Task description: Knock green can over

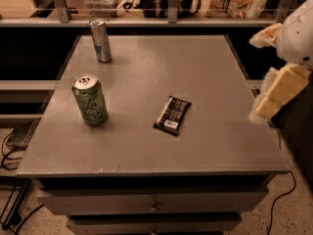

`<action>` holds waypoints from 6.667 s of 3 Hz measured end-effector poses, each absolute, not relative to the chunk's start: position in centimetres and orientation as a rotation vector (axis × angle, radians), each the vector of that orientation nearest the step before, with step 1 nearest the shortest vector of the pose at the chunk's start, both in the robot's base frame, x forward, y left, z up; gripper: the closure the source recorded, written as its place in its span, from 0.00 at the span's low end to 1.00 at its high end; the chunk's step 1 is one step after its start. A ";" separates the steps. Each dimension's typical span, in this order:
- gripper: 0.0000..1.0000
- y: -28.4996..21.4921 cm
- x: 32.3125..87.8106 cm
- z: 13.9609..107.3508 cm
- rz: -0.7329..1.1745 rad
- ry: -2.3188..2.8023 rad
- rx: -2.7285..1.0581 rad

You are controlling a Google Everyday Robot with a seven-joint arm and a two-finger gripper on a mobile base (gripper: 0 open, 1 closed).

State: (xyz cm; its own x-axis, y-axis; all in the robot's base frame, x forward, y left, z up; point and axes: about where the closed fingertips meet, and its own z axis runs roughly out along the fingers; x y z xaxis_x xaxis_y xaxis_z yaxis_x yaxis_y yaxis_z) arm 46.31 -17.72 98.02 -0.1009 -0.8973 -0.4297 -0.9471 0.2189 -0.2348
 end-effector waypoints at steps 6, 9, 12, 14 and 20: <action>0.00 -0.5 50.2 93.8 0.672 1.523 -1.723; 0.00 9.0 52.8 90.9 0.825 1.411 -1.709; 0.00 16.0 52.0 89.3 0.973 1.276 -1.717; 0.41 17.3 51.1 88.2 1.032 1.245 -1.711; 0.82 2.0 57.7 91.1 0.250 1.663 -2.048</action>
Offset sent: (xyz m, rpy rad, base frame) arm 0.0262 0.1377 -0.0020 0.3133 -0.0528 0.3890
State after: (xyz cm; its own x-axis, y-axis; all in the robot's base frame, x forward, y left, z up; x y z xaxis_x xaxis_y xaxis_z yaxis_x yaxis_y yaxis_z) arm 57.69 2.01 91.06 0.2423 -0.8681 -0.4332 -0.9571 -0.1408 -0.2531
